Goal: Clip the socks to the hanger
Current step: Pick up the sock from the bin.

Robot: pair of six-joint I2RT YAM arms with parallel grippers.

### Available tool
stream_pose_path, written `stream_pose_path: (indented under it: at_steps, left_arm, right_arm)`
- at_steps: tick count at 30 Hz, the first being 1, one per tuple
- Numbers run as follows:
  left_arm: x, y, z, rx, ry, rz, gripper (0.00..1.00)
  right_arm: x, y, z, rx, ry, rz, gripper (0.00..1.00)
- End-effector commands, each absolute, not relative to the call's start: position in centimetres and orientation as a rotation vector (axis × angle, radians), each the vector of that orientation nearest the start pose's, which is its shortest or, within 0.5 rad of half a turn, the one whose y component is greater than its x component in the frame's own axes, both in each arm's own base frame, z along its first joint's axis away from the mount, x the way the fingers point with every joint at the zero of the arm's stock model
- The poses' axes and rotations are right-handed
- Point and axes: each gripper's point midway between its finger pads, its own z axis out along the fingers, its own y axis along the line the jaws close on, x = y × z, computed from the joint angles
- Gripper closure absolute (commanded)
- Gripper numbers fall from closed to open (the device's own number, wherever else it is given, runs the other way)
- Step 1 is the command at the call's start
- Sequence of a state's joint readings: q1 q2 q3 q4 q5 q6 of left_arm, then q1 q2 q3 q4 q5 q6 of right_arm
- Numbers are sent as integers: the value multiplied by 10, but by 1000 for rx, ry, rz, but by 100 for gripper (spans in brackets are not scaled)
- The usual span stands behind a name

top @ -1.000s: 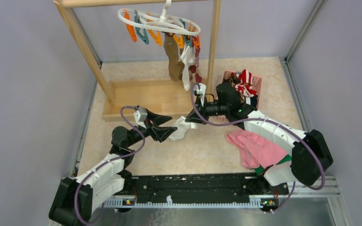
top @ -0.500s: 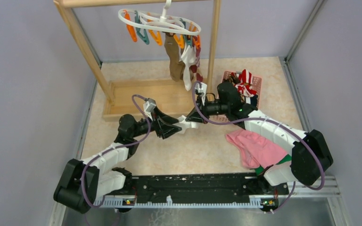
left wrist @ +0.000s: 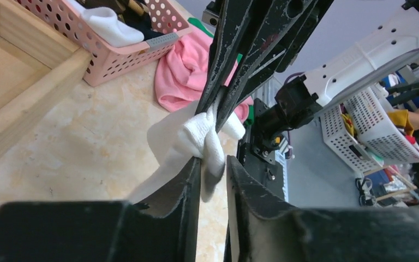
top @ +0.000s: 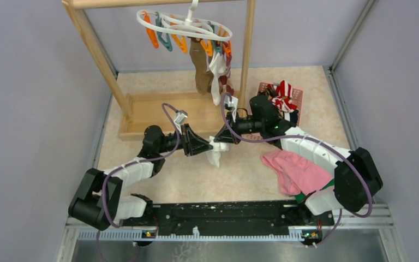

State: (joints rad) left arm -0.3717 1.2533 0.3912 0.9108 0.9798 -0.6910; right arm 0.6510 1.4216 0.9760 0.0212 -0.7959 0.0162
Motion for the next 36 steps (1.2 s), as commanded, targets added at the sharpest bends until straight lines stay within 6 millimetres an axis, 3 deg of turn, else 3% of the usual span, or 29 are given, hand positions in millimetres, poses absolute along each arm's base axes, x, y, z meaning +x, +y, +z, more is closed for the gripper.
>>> stream_pose_path:
  at_steps: [1,2,3,6,11,14,17,20,22,26,31,36]
  left_arm:
    - [213,-262,213,692,1584,-1569,82]
    - [212,-263,214,693,1583,-1571,95]
    - [212,-263,215,693,1581,-1572,100]
    - [212,-261,222,666,1572,-1576,100]
    - [218,-251,230,487,1632,-1634,100]
    - [221,-240,227,333,1705,-1724,100]
    - [221,-235,225,202,1756,-1850,100]
    - [219,-235,226,127,1764,-1967,100]
    - [217,-235,228,89,1756,-2050,100]
    - [218,-236,227,39,1757,-2183,100]
    - [222,-237,226,29,1760,-2184,100]
    - [224,-237,227,17,1753,-2186,100]
  right_arm:
    - [244,344,231,-1127,1629,1229,100]
    - [244,344,231,-1127,1628,1230,100]
    - [245,344,231,-1125,1629,1230,100]
    - [246,343,232,-1117,1638,1213,97]
    - [267,325,246,-1077,1617,996,48]
    - [271,310,262,-1077,1505,861,34]
    - [258,302,282,-1140,1251,770,32]
    - [233,295,289,-1223,962,691,26]
    - [223,295,293,-1245,861,654,26]
    - [222,308,265,-1385,889,576,33]
    - [219,330,230,-1515,916,547,50]
    - [220,344,211,-1563,940,527,51]
